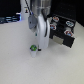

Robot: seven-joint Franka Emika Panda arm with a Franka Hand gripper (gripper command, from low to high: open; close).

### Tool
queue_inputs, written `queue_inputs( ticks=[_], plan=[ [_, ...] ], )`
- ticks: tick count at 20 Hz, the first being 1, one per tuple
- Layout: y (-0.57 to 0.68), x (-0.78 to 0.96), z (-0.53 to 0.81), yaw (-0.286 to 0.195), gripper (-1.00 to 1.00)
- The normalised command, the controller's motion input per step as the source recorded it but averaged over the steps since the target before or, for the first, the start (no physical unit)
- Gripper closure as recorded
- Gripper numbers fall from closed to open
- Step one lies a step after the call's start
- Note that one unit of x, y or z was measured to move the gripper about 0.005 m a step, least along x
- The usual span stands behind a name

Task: Open the kcup holder, insert the kcup into the holder, and close the kcup holder

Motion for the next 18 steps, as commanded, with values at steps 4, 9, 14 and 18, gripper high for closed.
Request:
queue_inputs(
  ticks=[4,9,14,18],
  plan=[
    [-0.38,-0.02,-0.31,-0.26,-1.0],
    [-0.19,0.08,-0.27,-0.231,-1.0],
    [-0.14,0.13,-0.31,-0.215,-1.0],
    [-0.13,-0.03,-0.2,-0.176,-1.0]
  ],
)
